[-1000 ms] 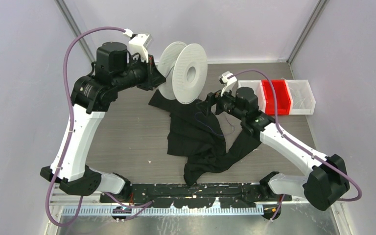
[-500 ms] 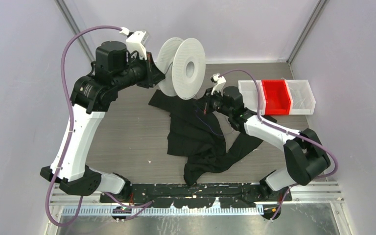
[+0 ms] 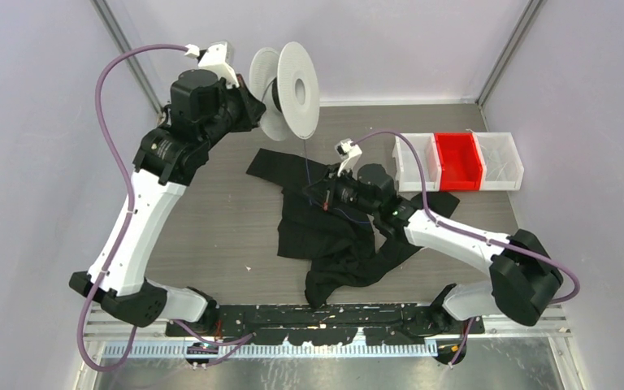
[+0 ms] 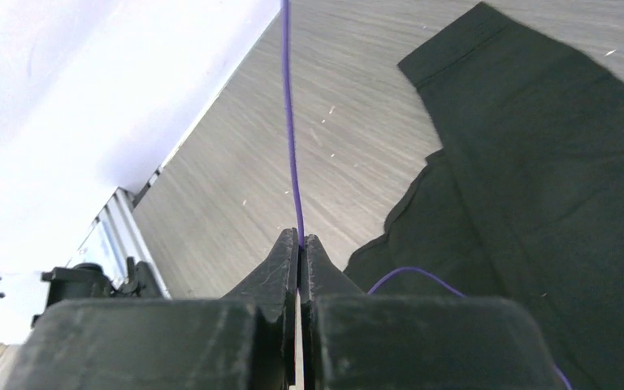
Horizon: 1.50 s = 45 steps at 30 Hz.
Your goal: Wrap the cables
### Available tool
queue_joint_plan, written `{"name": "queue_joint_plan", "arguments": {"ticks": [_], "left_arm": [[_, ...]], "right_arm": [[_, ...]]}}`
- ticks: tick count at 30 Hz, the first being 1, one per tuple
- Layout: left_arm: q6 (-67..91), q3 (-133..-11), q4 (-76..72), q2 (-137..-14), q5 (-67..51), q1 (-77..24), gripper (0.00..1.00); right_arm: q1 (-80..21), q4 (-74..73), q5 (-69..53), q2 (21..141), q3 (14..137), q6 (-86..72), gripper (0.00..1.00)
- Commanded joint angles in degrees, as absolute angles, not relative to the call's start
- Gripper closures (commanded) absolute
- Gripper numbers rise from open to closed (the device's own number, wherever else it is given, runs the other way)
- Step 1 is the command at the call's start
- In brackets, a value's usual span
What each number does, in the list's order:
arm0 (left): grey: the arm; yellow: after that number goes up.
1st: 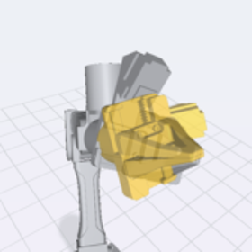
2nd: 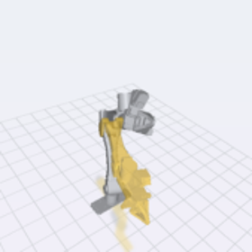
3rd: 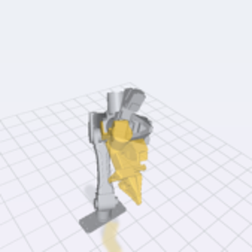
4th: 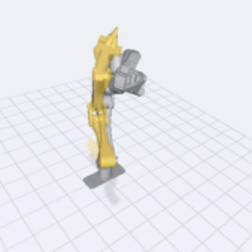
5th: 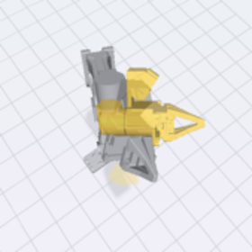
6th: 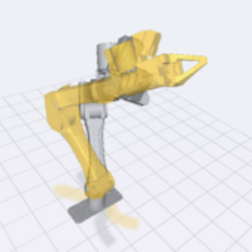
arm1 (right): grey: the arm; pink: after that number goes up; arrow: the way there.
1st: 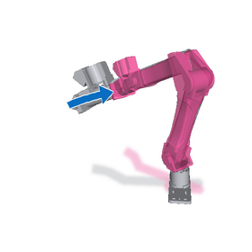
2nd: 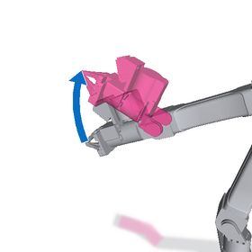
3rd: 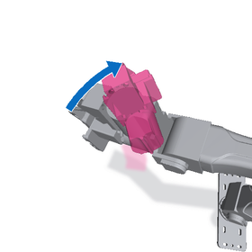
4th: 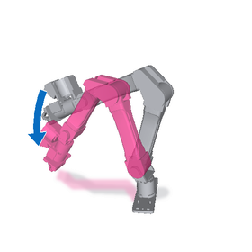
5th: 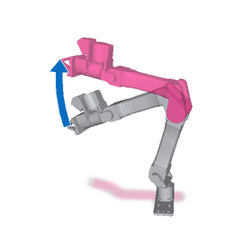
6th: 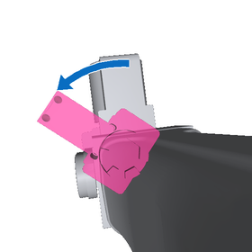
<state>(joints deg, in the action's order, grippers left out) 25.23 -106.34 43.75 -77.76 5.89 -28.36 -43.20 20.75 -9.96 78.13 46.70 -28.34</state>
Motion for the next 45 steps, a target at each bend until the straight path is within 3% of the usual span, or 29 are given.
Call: {"name": "queue_joint_plan", "arguments": {"ticks": [1,13,21,29,45], "left_arm": [[26.5,-106.0,31.2,-77.3,11.2,-27.9,1.00],[23.9,-94.6,27.1,-77.4,16.6,-29.0,1.00],[16.9,-93.7,31.9,-78.6,8.9,-29.0,1.00],[5.5,-93.5,39.3,-77.4,-3.5,-29.0,1.00],[1.3,-92.4,43.8,-74.8,-10.5,-29.0,1.00]], "right_arm": [[-46.0,17.0,-8.8,74.2,48.2,-30.8,1.00],[-48.5,-7.3,-17.2,75.5,71.6,-27.1,0.99],[-48.4,-10.8,-19.8,78.2,82.5,-23.3,1.00],[-45.5,-26.0,-23.7,83.3,96.0,-10.9,1.00],[-32.6,-27.9,-23.2,82.9,95.1,-8.0,1.00]]}}
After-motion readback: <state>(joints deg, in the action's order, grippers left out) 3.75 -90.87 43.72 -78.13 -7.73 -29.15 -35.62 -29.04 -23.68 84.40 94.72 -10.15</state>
